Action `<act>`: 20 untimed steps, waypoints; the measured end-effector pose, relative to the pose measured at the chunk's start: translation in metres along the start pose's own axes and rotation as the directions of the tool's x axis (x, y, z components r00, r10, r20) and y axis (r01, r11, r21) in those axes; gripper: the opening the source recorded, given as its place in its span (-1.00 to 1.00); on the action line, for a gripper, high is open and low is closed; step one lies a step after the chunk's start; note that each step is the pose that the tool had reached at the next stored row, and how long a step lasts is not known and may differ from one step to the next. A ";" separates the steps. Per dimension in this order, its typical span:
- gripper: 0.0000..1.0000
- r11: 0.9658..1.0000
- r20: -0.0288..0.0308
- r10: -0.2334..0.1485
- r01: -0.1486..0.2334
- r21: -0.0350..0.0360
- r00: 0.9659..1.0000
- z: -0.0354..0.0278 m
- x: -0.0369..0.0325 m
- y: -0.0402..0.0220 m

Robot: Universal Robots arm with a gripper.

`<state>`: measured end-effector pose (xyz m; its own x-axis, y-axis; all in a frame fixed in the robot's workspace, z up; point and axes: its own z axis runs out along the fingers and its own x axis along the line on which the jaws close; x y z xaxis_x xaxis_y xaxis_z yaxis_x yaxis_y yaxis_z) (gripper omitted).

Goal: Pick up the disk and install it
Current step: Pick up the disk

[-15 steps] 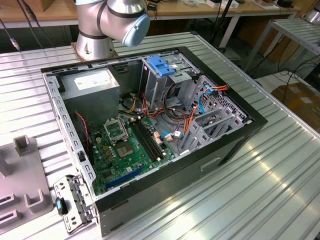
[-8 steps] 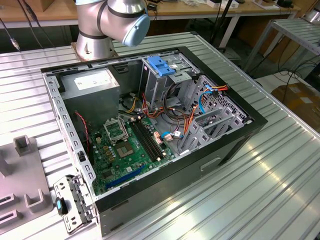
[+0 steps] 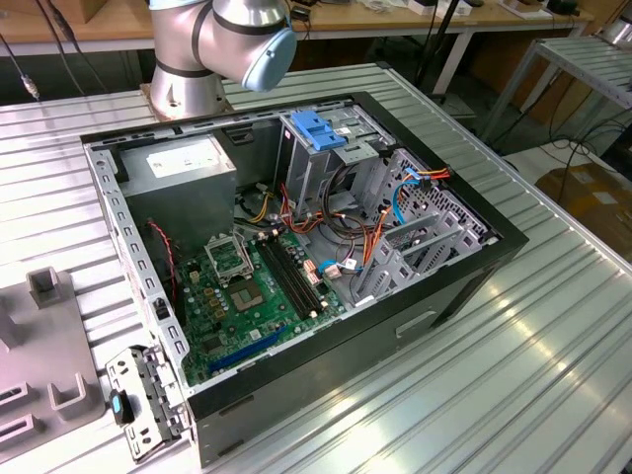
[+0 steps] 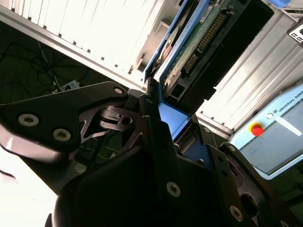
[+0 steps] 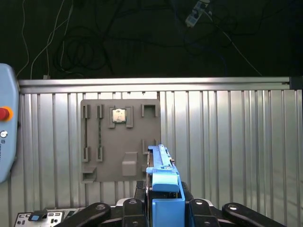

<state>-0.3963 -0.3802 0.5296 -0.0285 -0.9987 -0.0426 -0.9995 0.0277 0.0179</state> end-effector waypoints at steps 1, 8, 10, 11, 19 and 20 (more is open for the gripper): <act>-0.25 1.000 0.000 0.000 0.000 0.000 1.000 -0.0001 0.0000 -0.0006; -0.25 1.000 0.000 0.000 0.000 0.000 1.000 -0.0001 -0.0001 -0.0071; -0.25 1.000 0.000 0.000 0.000 0.000 1.000 -0.0002 -0.0001 -0.0083; -0.25 1.000 0.000 0.000 0.000 0.000 1.000 -0.0002 -0.0001 -0.0092; -0.25 1.000 0.000 0.000 0.000 0.000 1.000 -0.0003 -0.0002 -0.0157; -0.25 1.000 0.000 0.000 0.000 0.000 1.000 -0.0003 -0.0002 -0.0163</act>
<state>-0.3801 -0.3805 0.5296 -0.0284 -0.9987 -0.0426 -0.9995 0.0277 0.0180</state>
